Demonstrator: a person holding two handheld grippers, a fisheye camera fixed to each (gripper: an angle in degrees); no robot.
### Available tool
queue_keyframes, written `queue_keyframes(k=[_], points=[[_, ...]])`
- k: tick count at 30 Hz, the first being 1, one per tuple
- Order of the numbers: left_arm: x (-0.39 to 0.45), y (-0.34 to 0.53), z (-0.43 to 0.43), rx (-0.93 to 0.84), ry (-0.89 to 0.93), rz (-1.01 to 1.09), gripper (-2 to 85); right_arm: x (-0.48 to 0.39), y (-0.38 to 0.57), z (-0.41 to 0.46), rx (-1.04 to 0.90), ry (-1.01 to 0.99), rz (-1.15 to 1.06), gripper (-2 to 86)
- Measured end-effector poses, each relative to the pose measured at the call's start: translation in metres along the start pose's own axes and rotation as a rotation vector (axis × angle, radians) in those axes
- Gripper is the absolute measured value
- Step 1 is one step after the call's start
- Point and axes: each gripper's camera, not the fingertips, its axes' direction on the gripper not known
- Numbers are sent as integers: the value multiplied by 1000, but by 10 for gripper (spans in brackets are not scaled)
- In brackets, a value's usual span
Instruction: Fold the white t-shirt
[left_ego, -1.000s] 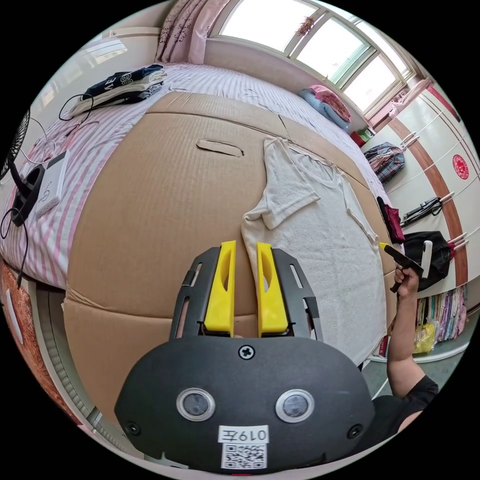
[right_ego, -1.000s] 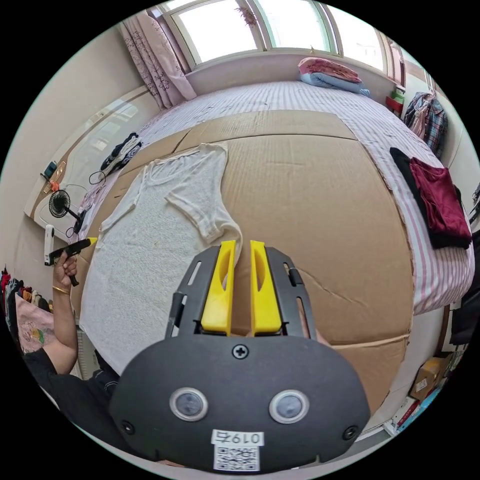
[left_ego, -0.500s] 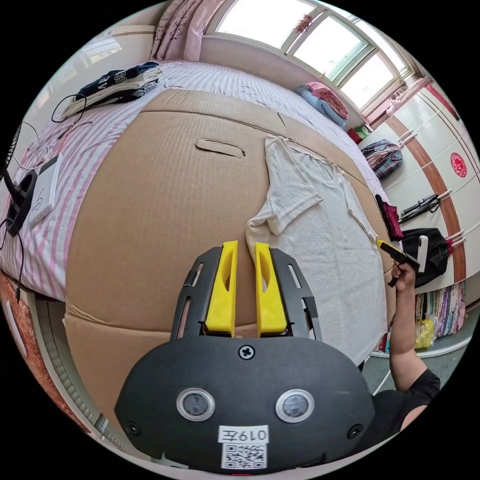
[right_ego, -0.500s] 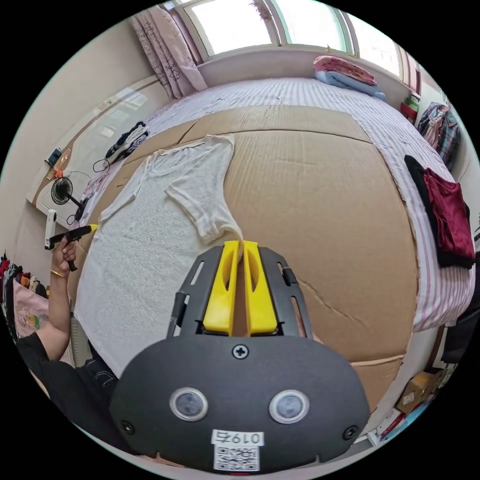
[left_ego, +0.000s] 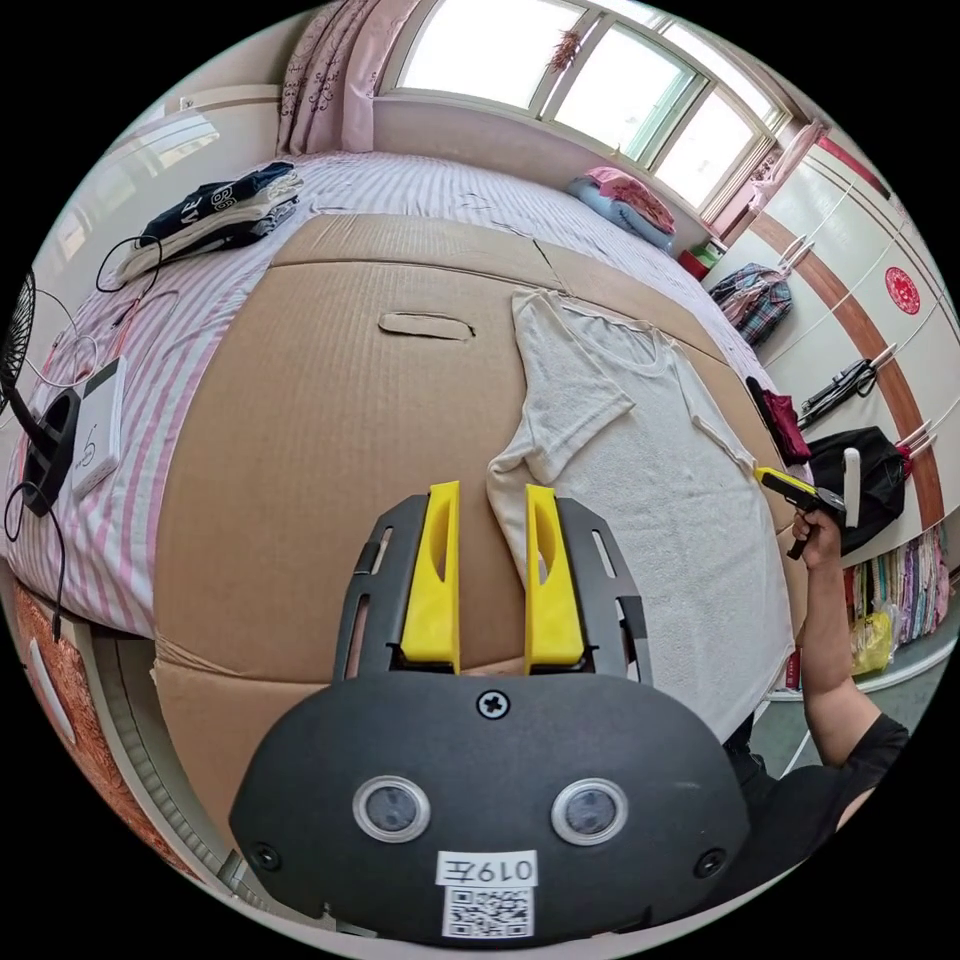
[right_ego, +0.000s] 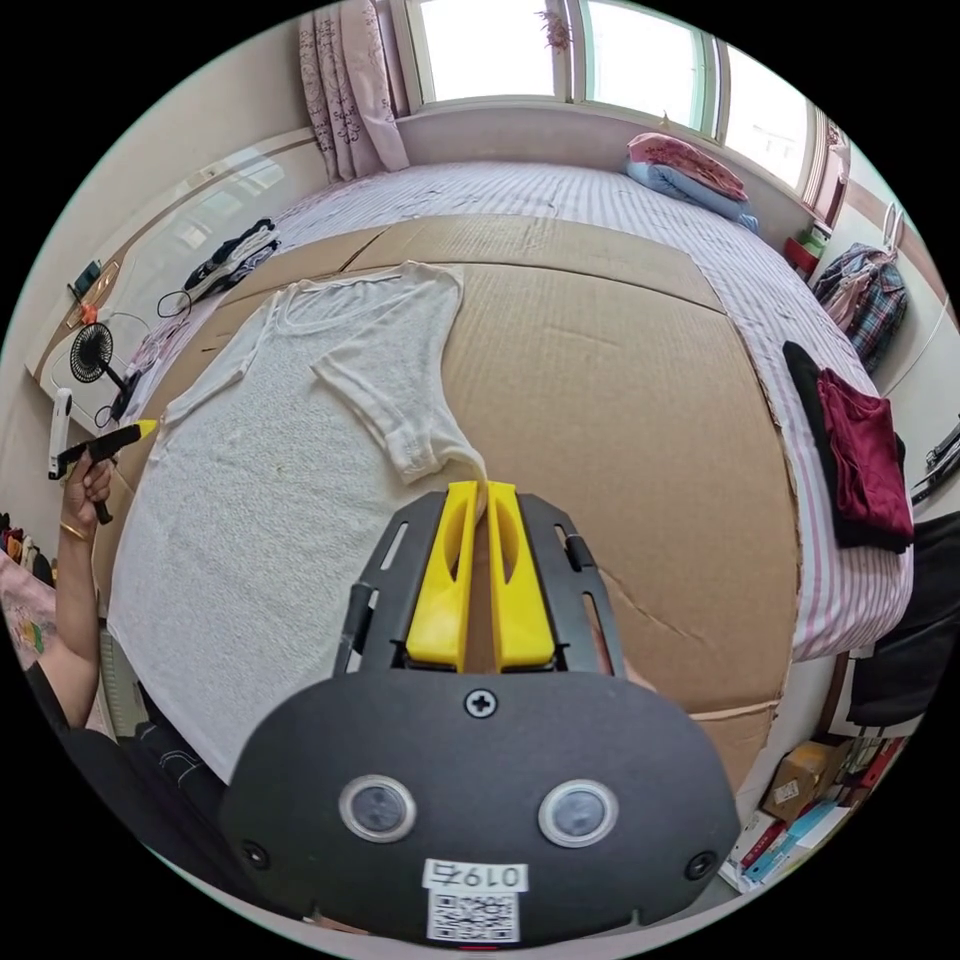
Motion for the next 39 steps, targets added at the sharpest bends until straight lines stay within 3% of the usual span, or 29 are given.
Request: queue_keyframes(k=[8, 14, 23, 39], points=[[7, 6, 10, 17, 16, 22, 30, 1, 6, 5, 7, 7, -12, 1], [15, 18, 10, 16, -82, 75, 19, 0, 10, 9, -4, 90, -53, 37], [19, 33, 9, 0, -127, 63, 20, 11, 28, 18, 4, 62, -55, 5], [9, 123, -39, 20, 33, 17, 61, 96, 115, -1, 56, -256, 96, 31]])
